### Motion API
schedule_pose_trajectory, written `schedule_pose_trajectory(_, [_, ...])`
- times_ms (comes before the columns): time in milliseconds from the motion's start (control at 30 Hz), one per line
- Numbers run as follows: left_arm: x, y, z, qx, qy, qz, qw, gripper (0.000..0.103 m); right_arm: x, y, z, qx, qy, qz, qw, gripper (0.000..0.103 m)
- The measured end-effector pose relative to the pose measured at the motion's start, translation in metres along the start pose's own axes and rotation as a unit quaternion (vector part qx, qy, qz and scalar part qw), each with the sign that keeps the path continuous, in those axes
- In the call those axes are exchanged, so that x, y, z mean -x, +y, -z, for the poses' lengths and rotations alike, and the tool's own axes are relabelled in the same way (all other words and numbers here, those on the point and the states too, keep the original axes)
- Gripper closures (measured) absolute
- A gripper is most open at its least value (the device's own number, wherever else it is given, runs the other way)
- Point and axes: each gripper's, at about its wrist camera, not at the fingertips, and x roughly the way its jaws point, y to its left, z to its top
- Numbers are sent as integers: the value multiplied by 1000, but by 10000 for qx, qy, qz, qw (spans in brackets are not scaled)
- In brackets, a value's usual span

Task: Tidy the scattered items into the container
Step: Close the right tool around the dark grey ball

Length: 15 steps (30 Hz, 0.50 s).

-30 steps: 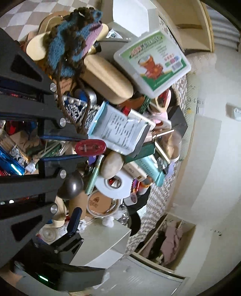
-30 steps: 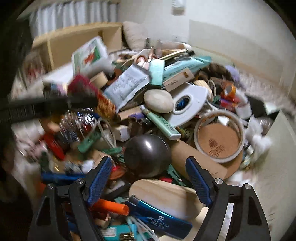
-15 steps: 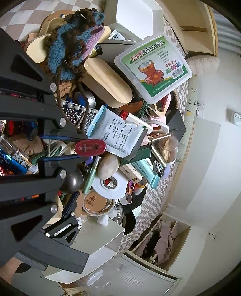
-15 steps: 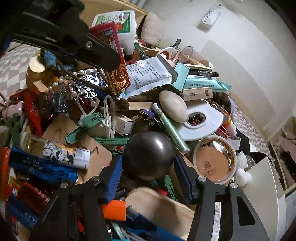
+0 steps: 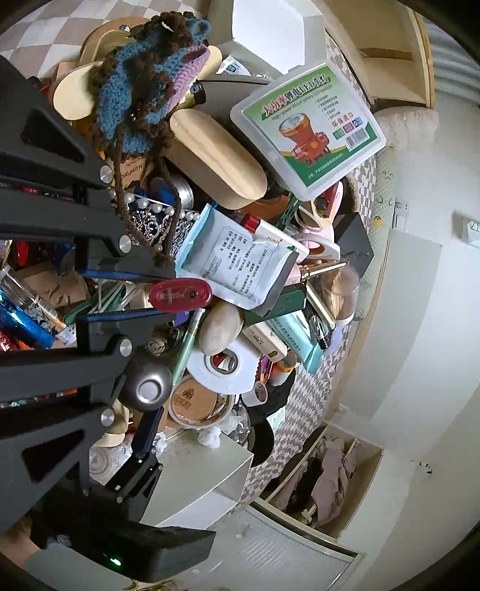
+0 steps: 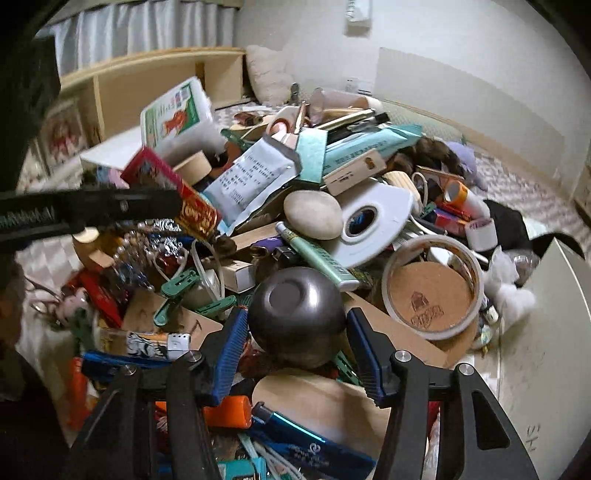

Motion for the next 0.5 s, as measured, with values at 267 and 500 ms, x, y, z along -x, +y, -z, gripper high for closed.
schedule_pose_trajectory(267, [-3, -3, 1, -62, 40, -37, 10000, 89, 10, -13, 4, -754, -10, -566, 9955, 48])
schedule_pose_trajectory(500, [-4, -6, 2, -99, 68, -38, 9999, 89, 15, -26, 2, -1196, -71, -901, 9887, 50])
